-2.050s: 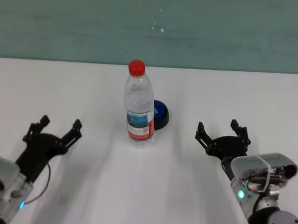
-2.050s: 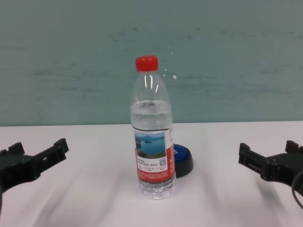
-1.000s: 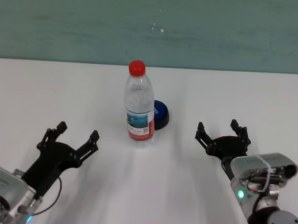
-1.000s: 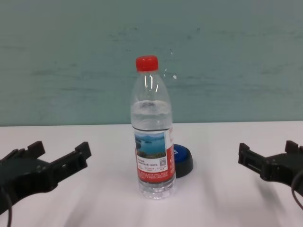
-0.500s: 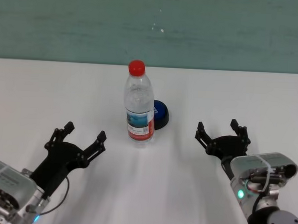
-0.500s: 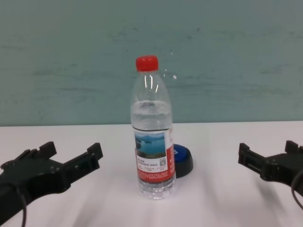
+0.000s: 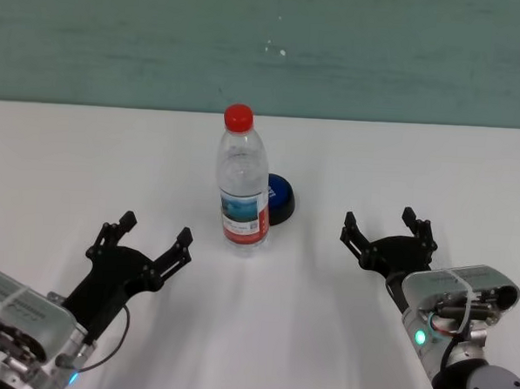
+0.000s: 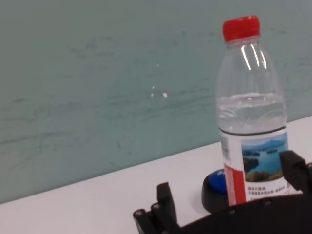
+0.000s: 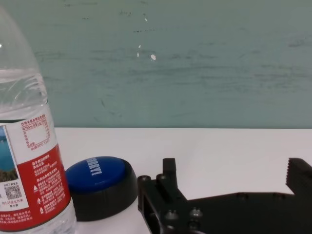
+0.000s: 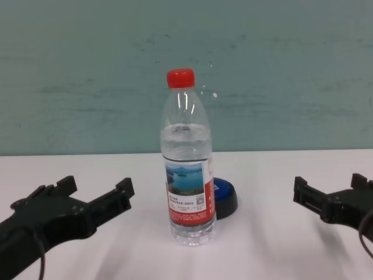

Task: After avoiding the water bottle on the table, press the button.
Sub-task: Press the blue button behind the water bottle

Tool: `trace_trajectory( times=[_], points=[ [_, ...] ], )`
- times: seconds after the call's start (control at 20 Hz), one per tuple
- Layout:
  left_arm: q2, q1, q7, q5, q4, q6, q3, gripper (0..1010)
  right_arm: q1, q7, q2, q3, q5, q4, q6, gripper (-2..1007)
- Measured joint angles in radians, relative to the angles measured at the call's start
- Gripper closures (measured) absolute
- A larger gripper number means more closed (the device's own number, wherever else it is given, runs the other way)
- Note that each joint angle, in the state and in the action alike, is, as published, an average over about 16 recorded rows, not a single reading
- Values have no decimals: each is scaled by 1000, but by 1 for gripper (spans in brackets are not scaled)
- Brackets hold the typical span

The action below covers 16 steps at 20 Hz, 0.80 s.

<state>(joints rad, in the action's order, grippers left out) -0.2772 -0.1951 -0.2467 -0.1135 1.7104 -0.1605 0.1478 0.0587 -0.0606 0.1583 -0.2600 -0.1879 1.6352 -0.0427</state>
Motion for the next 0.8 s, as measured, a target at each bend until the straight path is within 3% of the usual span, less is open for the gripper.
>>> trace_trajectory(
  times=[0.8],
  points=[
    [27,37,20,46,-46,5,29,0,0,0,0,0,0,0,0,1]
  ],
)
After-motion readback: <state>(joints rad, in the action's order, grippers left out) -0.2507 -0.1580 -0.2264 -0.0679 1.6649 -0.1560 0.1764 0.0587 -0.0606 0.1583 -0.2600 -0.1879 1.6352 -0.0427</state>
